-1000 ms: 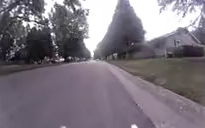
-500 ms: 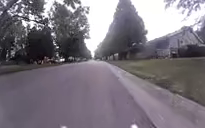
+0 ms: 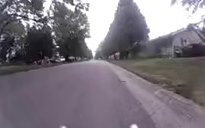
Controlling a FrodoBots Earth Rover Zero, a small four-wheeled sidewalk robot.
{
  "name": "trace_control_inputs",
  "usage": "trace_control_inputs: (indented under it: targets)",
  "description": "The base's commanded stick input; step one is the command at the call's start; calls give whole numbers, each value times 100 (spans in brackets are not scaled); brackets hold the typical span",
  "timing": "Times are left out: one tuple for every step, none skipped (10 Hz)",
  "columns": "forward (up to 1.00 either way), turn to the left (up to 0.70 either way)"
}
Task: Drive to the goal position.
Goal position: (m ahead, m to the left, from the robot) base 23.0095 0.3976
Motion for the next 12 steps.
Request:
trace_control_inputs:
  targets:
    - [100, 0]
    - [100, 0]
    - [100, 0]
    - [100, 0]
    - [100, 0]
    - [100, 0]
    - [100, -4]
    - [100, -39]
    - [100, -20]
    - [100, 0]
    - [100, 0]
    - [100, 0]
